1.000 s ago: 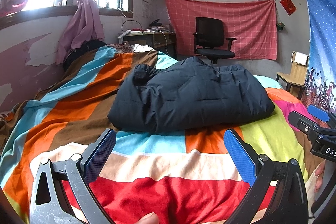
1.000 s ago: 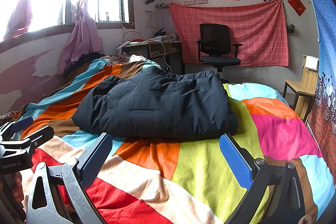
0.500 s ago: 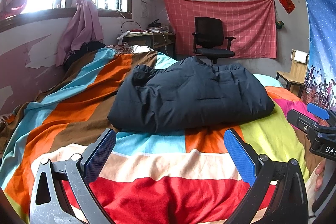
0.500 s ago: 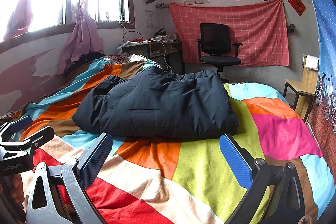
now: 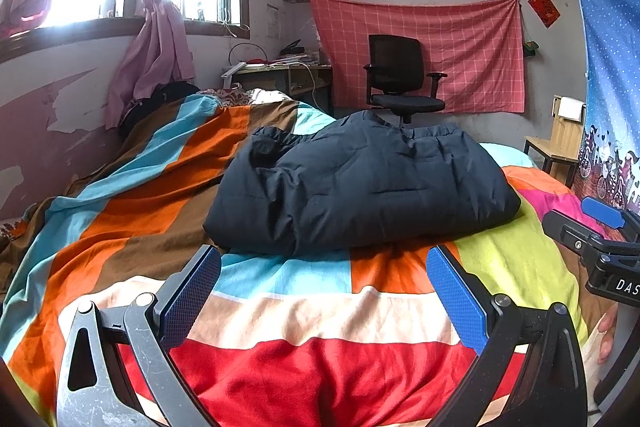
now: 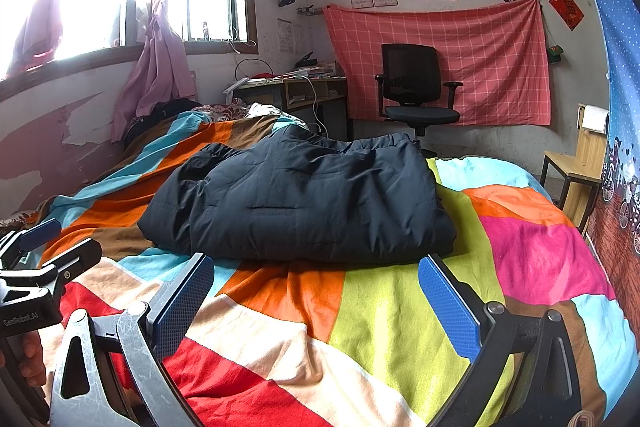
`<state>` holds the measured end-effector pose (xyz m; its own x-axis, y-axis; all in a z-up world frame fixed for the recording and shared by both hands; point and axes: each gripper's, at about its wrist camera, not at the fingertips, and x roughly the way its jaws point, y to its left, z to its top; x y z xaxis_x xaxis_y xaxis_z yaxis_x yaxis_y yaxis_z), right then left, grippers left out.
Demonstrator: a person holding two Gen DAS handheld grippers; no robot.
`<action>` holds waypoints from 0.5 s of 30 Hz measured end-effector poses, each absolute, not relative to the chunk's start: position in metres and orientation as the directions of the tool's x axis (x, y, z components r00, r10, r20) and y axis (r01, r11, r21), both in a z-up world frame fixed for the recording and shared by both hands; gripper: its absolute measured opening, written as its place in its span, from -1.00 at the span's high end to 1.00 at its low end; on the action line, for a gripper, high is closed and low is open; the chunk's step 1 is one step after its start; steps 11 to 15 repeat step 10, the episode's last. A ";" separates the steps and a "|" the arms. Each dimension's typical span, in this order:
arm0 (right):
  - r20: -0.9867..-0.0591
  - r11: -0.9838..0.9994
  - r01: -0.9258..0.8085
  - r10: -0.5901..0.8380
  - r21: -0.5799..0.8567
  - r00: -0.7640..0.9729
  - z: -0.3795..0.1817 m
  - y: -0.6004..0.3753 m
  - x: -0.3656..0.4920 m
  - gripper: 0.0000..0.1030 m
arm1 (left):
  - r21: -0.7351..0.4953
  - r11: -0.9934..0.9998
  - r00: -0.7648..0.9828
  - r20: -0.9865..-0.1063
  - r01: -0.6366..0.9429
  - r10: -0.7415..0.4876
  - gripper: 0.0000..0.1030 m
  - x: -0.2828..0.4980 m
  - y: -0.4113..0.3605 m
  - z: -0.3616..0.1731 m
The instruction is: Fold large clothes
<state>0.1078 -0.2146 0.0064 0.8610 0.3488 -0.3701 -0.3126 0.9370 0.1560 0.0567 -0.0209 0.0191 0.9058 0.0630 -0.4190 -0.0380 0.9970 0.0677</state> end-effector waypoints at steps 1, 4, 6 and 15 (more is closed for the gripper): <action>-0.369 0.937 -0.313 0.349 0.156 0.861 0.006 -0.215 0.108 -1.00 | 0.068 0.997 0.905 -0.420 -0.039 0.064 -0.96 0.057 -0.020 0.019; -0.370 0.937 -0.313 0.349 0.156 0.861 0.006 -0.214 0.108 -1.00 | 0.070 0.997 0.905 -0.419 -0.043 0.069 -0.96 0.056 -0.021 0.020; -0.371 0.937 -0.312 0.349 0.157 0.861 0.006 -0.215 0.108 -1.00 | 0.070 0.997 0.905 -0.420 -0.043 0.069 -0.96 0.056 -0.020 0.021; -0.371 0.937 -0.312 0.349 0.157 0.861 0.006 -0.214 0.108 -1.00 | 0.070 0.997 0.904 -0.422 -0.041 0.067 -0.96 0.056 -0.021 0.020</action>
